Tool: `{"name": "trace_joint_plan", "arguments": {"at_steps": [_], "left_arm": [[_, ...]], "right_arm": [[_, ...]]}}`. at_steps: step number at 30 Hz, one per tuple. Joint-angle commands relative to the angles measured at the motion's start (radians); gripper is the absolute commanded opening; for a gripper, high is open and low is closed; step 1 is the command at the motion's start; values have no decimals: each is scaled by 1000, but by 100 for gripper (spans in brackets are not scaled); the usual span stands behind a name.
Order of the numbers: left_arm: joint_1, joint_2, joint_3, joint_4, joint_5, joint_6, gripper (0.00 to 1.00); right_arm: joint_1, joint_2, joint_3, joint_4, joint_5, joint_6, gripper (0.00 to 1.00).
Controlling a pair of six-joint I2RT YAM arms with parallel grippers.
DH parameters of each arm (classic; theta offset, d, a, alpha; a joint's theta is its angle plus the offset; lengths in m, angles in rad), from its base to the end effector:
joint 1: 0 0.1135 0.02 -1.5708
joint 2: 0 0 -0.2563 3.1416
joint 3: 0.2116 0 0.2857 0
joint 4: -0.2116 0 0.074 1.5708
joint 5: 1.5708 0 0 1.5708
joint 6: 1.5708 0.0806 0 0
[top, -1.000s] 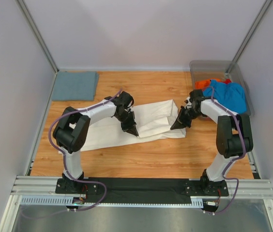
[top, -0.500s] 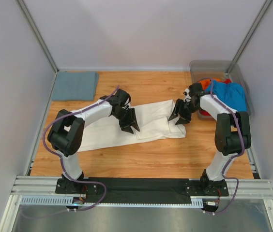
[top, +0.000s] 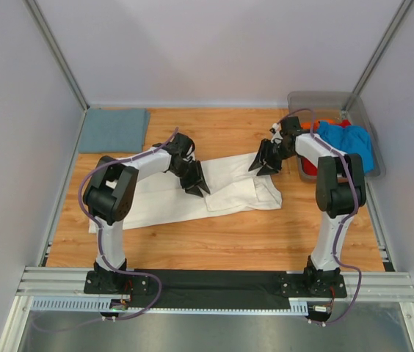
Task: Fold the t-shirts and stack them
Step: Fold the tshirt
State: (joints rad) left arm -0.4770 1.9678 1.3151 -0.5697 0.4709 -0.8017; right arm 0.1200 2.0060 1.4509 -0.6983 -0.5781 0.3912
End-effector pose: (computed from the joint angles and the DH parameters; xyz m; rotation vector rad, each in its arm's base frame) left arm 0.3628 -0.2286 0.0908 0.3605 -2.9861 0.8941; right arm 0.4328 0.0965 0.1153 0.2499 2.8309 0.9316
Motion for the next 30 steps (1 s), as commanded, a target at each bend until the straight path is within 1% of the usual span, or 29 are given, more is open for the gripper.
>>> {"name": "trace_joint_plan", "arguments": {"at_steps": [1, 4, 7, 13, 15, 16, 17, 19, 20, 21, 22, 23, 24, 27, 30], "left_arm": [[0, 20, 53, 53, 43, -11, 41], [2, 35, 67, 60, 51, -16, 36], [3, 40, 70, 67, 49, -19, 34], [6, 52, 72, 76, 52, -30, 30], [8, 57, 73, 80, 55, -36, 25], [8, 59, 73, 80, 54, -40, 19], [9, 59, 73, 79, 54, -40, 17], [11, 57, 67, 80, 37, -44, 14], [11, 52, 61, 86, 31, -47, 11], [14, 42, 50, 97, 15, -54, 7], [15, 33, 20, 115, 9, -65, 4], [18, 23, 1, 160, 0, -74, 0], [23, 8, -16, 181, -9, -82, 0], [25, 5, -45, 214, -41, -85, 0], [25, 0, -68, 241, -73, -85, 0]], "right_arm": [[10, 13, 20, 20, -34, -26, 45], [15, 33, 23, 26, -57, -22, 42], [20, 45, 25, 28, -71, -15, 39], [23, 46, 6, 33, -71, -11, 39], [23, 50, 3, 42, -77, -3, 38], [23, 57, 0, 52, -84, 11, 36], [23, 57, 0, 52, -85, 11, 36], [23, 62, -13, 80, -83, 37, 26], [23, 60, -20, 91, -74, 44, 12], [23, 60, -27, 112, -51, 54, 3], [21, 51, -47, 126, -36, 67, 0], [21, 43, -67, 149, -19, 74, 0], [21, 31, -84, 195, 19, 81, 0], [17, -4, -139, 256, 73, 95, 0], [12, -10, -158, 266, 104, 90, 0]]}}
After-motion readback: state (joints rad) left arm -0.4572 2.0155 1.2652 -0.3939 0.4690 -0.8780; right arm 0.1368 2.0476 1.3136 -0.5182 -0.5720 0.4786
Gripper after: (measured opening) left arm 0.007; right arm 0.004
